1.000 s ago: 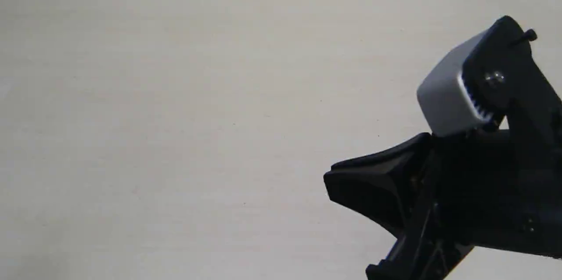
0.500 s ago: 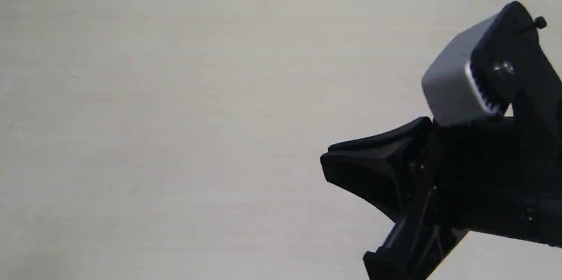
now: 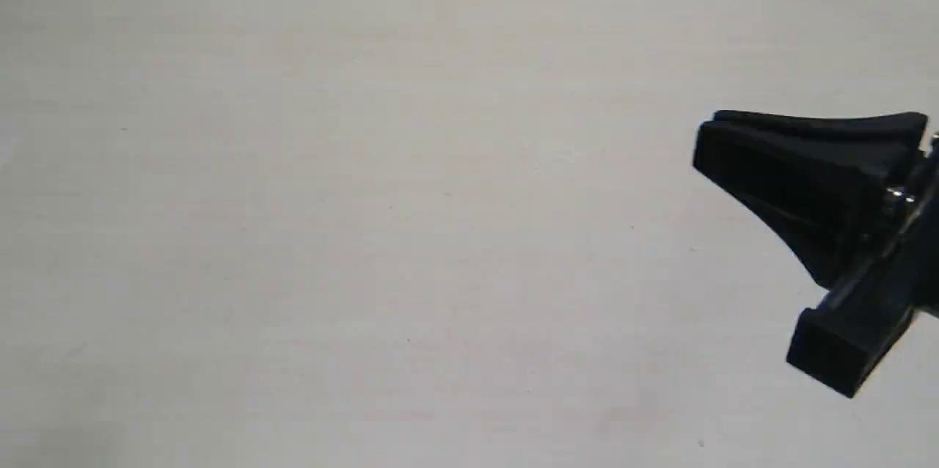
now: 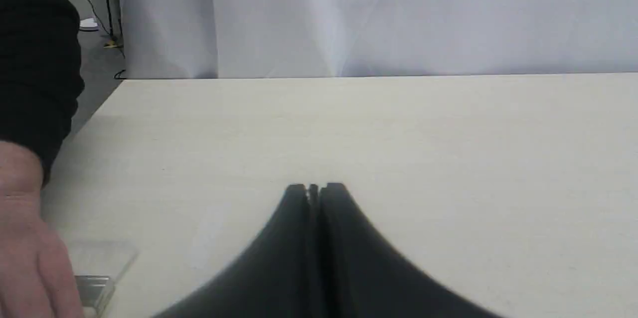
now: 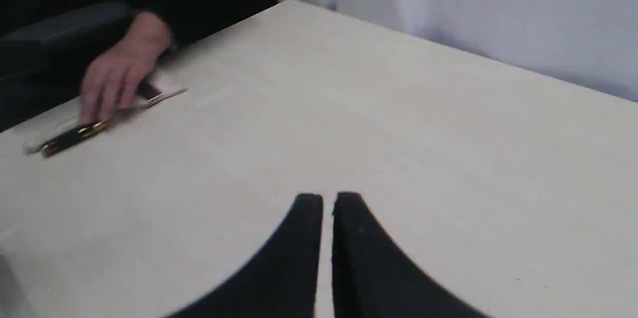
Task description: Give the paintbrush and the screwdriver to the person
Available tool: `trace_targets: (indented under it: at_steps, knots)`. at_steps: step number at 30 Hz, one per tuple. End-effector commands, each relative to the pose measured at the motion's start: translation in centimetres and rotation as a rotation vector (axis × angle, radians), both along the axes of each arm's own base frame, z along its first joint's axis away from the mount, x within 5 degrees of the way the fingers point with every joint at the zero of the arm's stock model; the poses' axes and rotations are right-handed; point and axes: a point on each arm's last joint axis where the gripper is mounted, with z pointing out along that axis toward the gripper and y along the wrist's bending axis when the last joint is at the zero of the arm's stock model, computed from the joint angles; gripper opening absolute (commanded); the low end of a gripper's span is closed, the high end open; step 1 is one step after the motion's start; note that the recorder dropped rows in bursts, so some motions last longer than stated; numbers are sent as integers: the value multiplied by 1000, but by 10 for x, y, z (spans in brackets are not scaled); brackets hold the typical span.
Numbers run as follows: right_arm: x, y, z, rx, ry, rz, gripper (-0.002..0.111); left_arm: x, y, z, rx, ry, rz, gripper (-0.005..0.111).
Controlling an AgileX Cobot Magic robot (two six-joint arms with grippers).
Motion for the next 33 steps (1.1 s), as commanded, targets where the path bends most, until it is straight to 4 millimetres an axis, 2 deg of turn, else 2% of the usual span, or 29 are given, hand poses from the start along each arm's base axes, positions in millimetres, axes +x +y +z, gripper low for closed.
trace_targets:
  at_steps: [1, 9, 18, 25, 33]
  knots:
    - [-2, -18, -13, 55, -57, -99, 4, 0, -1, 0, -6, -6, -9, 0]
    - [-12, -47, -32, 109, -150, -286, 4, 0, -1, 0, -2, -7, -8, 0]
    - [-23, -72, -30, 114, -206, -511, 4, 0, -1, 0, -2, -7, -8, 0]
    - [-38, -84, -33, 101, -213, -642, 4, 0, -1, 0, -2, -7, -8, 0]
    - [-54, -88, -35, 99, -239, -706, 4, 0, -1, 0, -2, -7, -8, 0]
